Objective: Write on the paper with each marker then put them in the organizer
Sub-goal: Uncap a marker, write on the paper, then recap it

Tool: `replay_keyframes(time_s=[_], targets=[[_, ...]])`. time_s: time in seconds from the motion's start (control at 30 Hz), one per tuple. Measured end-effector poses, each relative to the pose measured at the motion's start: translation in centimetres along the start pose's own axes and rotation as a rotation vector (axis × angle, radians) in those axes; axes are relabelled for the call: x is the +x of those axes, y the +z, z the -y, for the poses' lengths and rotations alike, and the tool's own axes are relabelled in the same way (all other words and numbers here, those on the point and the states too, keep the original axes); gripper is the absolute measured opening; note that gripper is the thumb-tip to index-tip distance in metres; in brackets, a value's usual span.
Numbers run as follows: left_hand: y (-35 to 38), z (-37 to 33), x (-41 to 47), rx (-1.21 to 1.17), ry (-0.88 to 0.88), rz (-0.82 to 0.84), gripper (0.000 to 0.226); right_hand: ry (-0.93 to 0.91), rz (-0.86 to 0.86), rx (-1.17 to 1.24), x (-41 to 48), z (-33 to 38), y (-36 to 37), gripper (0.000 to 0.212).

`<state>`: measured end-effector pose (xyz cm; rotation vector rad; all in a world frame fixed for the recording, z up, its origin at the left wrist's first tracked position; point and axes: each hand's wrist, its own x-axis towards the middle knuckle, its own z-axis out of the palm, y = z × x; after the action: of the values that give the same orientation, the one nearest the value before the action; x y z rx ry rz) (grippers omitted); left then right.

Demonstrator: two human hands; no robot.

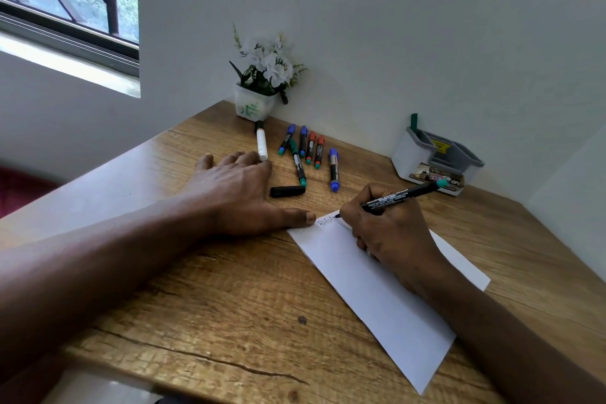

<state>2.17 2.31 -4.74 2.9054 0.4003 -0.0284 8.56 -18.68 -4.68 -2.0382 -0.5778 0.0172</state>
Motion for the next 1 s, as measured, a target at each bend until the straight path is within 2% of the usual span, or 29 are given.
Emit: replay_keyframes(time_s=[0.27, 0.43, 0.53, 0.6, 0.7, 0.8, 0.9, 1.0], targets=[[0.1, 0.0, 0.1, -0.02, 0.001, -0.008, 0.123, 0.031, -0.033, -0.046, 0.0, 0.2, 0.3, 0.016], [0.0, 0.1, -0.1, -0.06, 0.02, -0.037, 0.119, 0.122, -0.058, 0.088, -0.1, 0.4, 0.2, 0.011], [0.2, 0.3, -0.4, -0.163, 0.067, -0.106, 0.106, 0.201, -0.054, 0.323, 0.3, 0.3, -0.4, 0.008], [0.3, 0.6, -0.6, -0.243, 0.114, -0.185, 0.089, 0.218, 0.0, 0.429, 0.5, 0.1, -0.8, 0.006], [0.4, 0.8, -0.6, -0.28, 0.195, -0.294, 0.059, 0.2, 0.132, 0.535, 0.6, 0.1, -1.5, 0.015], [0.3, 0.4, -0.7, -0.218, 0.272, -0.337, 0.04, 0.19, 0.232, 0.598, 0.8, 0.0, -2.1, 0.029], [0.5, 0.1, -0.5, -0.202, 0.314, -0.345, 0.039, 0.175, 0.284, 0.597, 0.8, -0.2, -2.3, 0.034], [0.5, 0.4, -0.5, -0.302, 0.334, -0.361, 0.04, 0.113, 0.278, 0.593, 0.7, -0.2, -2.2, 0.028]])
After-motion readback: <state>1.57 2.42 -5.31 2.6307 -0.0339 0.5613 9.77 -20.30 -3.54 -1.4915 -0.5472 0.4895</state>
